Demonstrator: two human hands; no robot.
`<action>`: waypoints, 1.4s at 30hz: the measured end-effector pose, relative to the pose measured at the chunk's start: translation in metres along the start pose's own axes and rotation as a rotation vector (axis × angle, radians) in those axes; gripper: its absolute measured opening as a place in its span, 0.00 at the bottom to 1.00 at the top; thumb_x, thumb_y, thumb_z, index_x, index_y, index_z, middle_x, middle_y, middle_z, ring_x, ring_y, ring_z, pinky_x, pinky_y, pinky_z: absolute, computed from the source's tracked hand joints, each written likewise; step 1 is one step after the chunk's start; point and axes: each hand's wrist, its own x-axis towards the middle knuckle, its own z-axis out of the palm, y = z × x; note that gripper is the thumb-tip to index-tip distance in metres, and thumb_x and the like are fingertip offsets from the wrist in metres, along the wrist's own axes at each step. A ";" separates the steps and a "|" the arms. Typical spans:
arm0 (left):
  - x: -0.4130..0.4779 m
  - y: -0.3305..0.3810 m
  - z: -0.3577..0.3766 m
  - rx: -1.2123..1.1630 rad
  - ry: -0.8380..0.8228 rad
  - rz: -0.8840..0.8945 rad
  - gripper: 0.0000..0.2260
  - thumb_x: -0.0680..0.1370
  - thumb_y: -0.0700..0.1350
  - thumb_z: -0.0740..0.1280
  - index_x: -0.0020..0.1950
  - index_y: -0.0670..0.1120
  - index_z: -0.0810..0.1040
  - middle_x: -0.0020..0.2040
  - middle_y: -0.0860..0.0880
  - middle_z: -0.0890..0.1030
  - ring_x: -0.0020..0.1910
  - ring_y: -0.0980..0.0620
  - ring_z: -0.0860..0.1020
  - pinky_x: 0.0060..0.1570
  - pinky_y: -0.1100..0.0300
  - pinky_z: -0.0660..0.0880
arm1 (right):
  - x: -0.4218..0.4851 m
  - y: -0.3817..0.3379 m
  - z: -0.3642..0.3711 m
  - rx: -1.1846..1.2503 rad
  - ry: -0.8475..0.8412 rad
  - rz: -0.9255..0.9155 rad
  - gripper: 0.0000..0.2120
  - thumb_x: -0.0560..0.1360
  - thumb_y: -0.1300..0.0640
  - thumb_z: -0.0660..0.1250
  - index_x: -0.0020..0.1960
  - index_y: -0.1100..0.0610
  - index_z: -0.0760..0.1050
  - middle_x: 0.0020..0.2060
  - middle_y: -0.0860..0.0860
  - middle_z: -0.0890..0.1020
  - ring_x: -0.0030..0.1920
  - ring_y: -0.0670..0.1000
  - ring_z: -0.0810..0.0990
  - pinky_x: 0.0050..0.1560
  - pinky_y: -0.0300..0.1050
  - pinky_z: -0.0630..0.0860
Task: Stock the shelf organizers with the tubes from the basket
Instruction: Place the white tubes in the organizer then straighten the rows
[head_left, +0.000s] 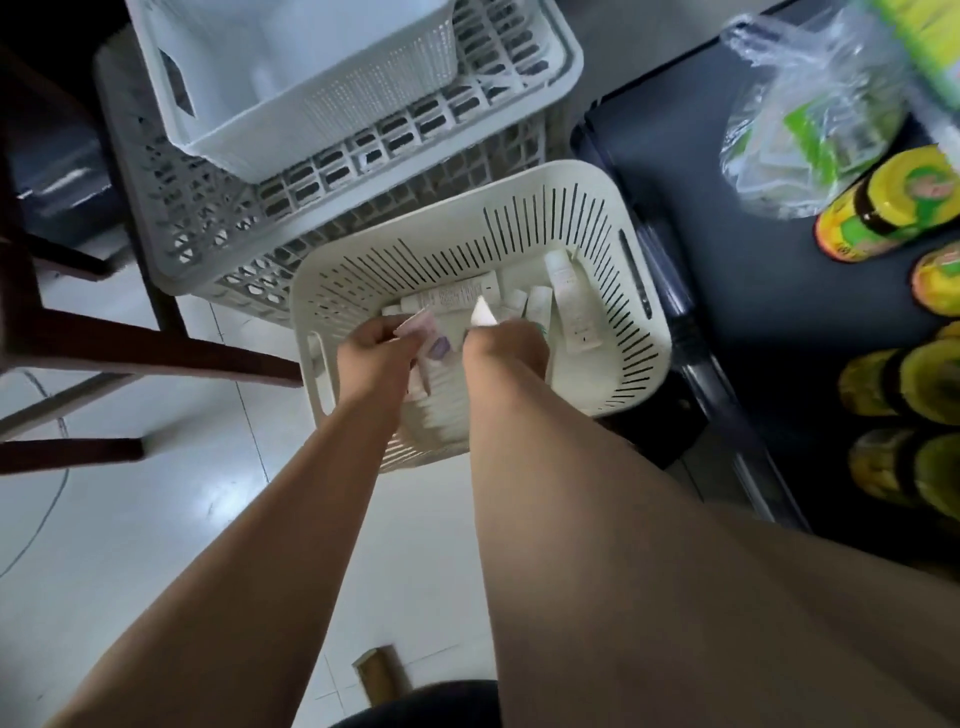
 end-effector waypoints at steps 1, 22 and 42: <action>-0.006 0.007 -0.004 0.023 -0.010 0.040 0.04 0.70 0.45 0.77 0.43 0.51 0.85 0.32 0.55 0.81 0.33 0.54 0.77 0.38 0.56 0.75 | -0.011 -0.005 -0.009 0.010 0.047 -0.051 0.13 0.77 0.57 0.69 0.61 0.58 0.81 0.56 0.55 0.84 0.56 0.57 0.83 0.46 0.41 0.73; -0.211 0.244 -0.030 -0.338 -0.620 0.773 0.08 0.78 0.36 0.69 0.49 0.48 0.83 0.42 0.50 0.84 0.43 0.49 0.81 0.49 0.49 0.78 | -0.258 -0.053 -0.297 0.358 0.400 -0.929 0.15 0.67 0.52 0.72 0.48 0.61 0.78 0.44 0.62 0.84 0.43 0.59 0.85 0.51 0.69 0.81; -0.524 0.271 0.129 -0.322 -1.403 1.253 0.11 0.76 0.34 0.71 0.56 0.46 0.82 0.46 0.45 0.81 0.42 0.49 0.78 0.48 0.48 0.80 | -0.421 0.179 -0.491 0.791 1.348 -0.902 0.07 0.74 0.64 0.70 0.50 0.56 0.83 0.42 0.48 0.88 0.41 0.47 0.85 0.49 0.50 0.82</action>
